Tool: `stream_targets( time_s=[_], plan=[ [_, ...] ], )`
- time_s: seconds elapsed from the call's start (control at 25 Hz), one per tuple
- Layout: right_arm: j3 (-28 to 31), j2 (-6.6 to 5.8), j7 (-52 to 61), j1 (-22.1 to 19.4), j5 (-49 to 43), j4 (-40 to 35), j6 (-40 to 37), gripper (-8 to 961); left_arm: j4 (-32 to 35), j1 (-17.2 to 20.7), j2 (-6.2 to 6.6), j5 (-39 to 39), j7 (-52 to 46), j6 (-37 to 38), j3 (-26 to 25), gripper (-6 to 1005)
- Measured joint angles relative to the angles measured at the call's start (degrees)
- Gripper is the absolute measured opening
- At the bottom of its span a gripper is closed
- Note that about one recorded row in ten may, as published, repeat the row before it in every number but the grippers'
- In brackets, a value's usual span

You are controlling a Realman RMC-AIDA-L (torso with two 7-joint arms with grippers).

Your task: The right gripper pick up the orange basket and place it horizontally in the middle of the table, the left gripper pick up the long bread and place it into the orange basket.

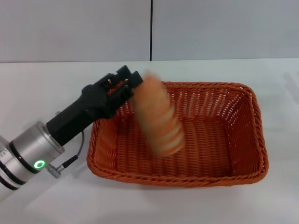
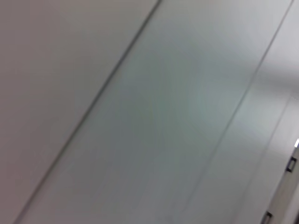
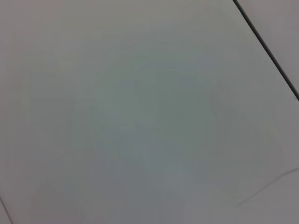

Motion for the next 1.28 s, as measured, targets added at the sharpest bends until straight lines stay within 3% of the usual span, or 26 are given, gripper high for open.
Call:
stream_targets(
  time_s=[0.28,0.44,0.6,0.84,1.04,1.28],
  plan=[
    [0.0,0.00,0.0,0.3,0.1,0.0,0.0,543,0.7,4.3,0.32,-0.1,4.3,3.0,-7.7,611],
    [0.4,0.00,0.0,0.3,0.3,0.0,0.2,543,1.5,8.2,0.40,-0.1,8.3,6.5,-15.9,768],
    [0.8,0.00,0.0,-0.2,1.5,0.0,0.4,543,0.3,13.1,0.16,-0.1,14.2,9.1,-26.2,821],
    [1.7,-0.12,0.0,-1.3,3.7,-0.8,0.2,543,-4.4,19.1,-0.17,-0.1,31.5,10.5,-35.7,834],
    [6.7,-0.24,-1.9,-3.1,3.8,-0.9,-0.4,543,-5.7,21.3,-0.16,-0.2,39.6,10.7,-37.5,833],
    [17.0,0.21,-8.9,-5.3,3.9,-0.1,-0.8,542,-5.3,22.3,-0.04,-0.4,40.1,10.7,-39.6,833]
  ],
)
